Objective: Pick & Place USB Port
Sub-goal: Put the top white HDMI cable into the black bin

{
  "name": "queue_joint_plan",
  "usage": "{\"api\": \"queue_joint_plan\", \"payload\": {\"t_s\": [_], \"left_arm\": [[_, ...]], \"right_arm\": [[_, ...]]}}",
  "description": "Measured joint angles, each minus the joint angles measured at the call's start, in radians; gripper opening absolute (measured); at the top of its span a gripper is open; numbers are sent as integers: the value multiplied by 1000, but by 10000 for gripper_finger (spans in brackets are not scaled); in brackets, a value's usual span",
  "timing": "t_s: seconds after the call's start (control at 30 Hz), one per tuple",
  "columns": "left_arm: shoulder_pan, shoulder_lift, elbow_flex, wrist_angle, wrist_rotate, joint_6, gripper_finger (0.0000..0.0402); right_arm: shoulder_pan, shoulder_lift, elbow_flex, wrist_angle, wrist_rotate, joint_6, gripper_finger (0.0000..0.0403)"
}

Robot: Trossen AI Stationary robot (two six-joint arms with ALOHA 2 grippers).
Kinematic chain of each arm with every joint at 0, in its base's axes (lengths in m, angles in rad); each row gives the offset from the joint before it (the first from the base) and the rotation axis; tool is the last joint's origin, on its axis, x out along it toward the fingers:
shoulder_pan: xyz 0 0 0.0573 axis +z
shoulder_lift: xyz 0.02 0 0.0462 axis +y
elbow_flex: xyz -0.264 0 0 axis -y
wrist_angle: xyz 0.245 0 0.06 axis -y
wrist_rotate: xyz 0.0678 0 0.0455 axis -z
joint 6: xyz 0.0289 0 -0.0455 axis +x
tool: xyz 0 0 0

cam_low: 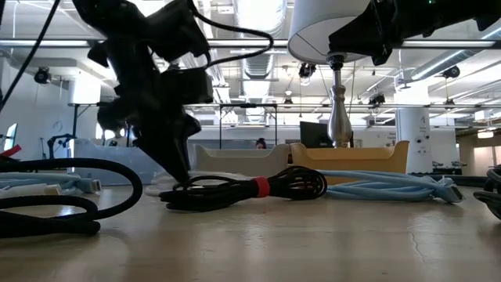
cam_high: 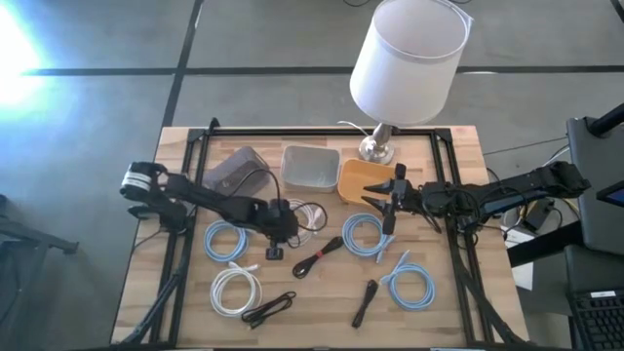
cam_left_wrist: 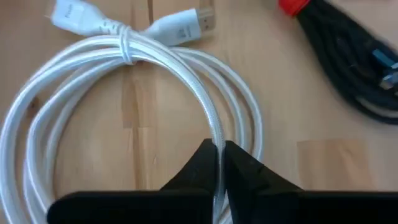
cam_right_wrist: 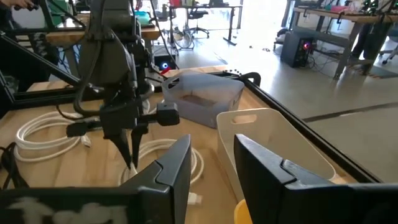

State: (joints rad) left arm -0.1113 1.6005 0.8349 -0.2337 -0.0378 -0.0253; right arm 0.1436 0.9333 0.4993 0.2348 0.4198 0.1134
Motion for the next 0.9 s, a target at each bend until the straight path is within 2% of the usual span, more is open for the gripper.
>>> {"api": "queue_joint_plan", "payload": {"t_s": [0.13, 0.43, 0.53, 0.67, 0.9], "left_arm": [[-10, -43, 19, -37, 1, -26, 29], [-73, -227, 121, -246, -28, -87, 21], [-101, -299, 151, -321, -122, -89, 26], [-121, -392, 177, -470, -310, -120, 26], [-117, -517, 176, -781, -586, -336, 28]], "right_arm": [[0, 0, 0, 0, 0, 3, 112], [0, 0, 0, 0, 0, 11, 102], [0, 0, 0, 0, 1, 11, 100], [0, 0, 0, 0, 1, 11, 102], [0, 0, 0, 0, 1, 7, 101]]}}
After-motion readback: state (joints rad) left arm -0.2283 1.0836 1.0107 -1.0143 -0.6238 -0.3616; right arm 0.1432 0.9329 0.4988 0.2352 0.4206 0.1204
